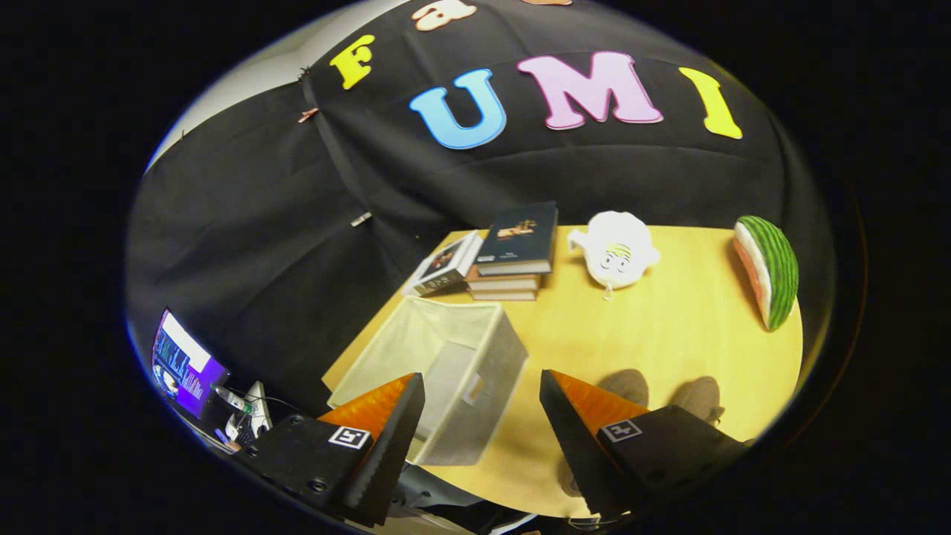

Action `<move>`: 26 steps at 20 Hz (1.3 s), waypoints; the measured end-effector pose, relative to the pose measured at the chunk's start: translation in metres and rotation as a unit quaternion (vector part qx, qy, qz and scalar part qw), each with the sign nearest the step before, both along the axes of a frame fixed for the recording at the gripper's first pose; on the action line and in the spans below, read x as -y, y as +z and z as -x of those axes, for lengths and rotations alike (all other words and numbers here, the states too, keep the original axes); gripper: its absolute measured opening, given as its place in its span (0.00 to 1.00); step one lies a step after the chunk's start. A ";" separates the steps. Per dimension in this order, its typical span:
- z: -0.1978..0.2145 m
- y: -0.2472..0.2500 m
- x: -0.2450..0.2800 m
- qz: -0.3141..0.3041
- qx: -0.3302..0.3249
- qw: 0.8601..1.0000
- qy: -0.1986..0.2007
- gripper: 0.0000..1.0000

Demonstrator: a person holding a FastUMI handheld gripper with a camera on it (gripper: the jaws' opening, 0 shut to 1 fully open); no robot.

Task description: Open the storage box then place both shoes into the box .Put the left shoe in first, then the right shoe, with the right side of both shoes facing outward in a uniform manner.

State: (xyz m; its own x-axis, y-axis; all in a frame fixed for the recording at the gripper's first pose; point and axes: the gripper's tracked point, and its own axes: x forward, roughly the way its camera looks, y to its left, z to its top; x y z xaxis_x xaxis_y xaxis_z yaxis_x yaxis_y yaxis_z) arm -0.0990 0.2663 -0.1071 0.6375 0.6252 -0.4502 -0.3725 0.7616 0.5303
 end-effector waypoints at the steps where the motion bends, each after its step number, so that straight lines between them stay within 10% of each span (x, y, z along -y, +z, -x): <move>1: 0.003 -0.012 0.010 0.005 -0.010 1.000 -0.008 0.96; 9: 0.024 -0.134 0.070 0.114 -0.084 0.989 -0.040 0.94; 20: -0.015 -0.230 0.076 0.210 -0.101 0.970 -0.066 0.66; 26: -0.038 -0.238 0.083 0.225 -0.106 0.957 -0.148 0.23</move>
